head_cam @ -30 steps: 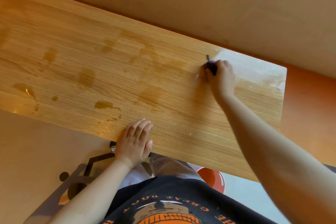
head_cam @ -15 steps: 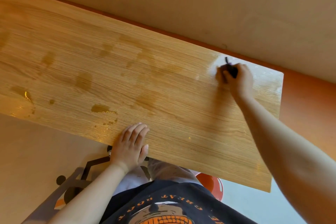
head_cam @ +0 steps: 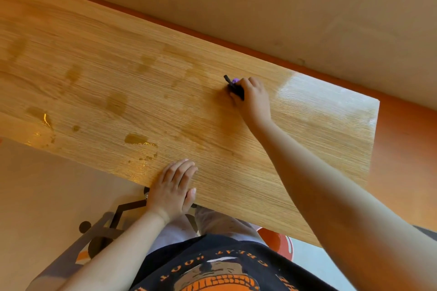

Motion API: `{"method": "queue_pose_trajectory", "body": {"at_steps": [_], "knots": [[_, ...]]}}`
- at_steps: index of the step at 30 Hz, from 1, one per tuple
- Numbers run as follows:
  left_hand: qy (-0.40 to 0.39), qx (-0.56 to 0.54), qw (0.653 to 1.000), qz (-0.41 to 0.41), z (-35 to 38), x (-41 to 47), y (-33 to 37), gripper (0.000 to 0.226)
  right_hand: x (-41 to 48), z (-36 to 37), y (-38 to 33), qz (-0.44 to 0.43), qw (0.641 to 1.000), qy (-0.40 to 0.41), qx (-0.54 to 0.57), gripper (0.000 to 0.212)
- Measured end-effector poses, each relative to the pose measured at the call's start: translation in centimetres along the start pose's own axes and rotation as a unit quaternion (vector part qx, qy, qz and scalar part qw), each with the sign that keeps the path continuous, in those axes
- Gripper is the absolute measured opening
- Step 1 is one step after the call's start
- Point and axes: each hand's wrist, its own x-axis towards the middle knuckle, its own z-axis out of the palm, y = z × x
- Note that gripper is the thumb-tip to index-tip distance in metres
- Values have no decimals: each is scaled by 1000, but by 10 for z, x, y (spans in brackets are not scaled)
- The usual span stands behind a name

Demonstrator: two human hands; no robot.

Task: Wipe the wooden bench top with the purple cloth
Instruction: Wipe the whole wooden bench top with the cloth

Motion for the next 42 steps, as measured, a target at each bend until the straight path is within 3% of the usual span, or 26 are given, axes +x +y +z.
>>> {"method": "queue_pose_trajectory", "body": {"at_steps": [4,12,19,26,36,42], "knots": [[-1,2,1000,2,0,3,0,53,10,-23,31,-16,999,-38,12,25],[14,7,1000,8,4,1,-1,53,66,-52,73,90,995,26,-44,25],[27,12,1000,9,6,0,-2,53,68,-32,36,-6,999,10,-35,25],[17,10,1000,10,9,-2,-4,54,2,-15,4,-113,992,-50,-25,25],[-8,3,1000,6,-4,-1,0,50,-82,2,-37,-118,991,-65,-23,25],[-8,-90,996,12,-25,-8,-15,46,-122,4,-64,-107,990,-84,-23,28]]}}
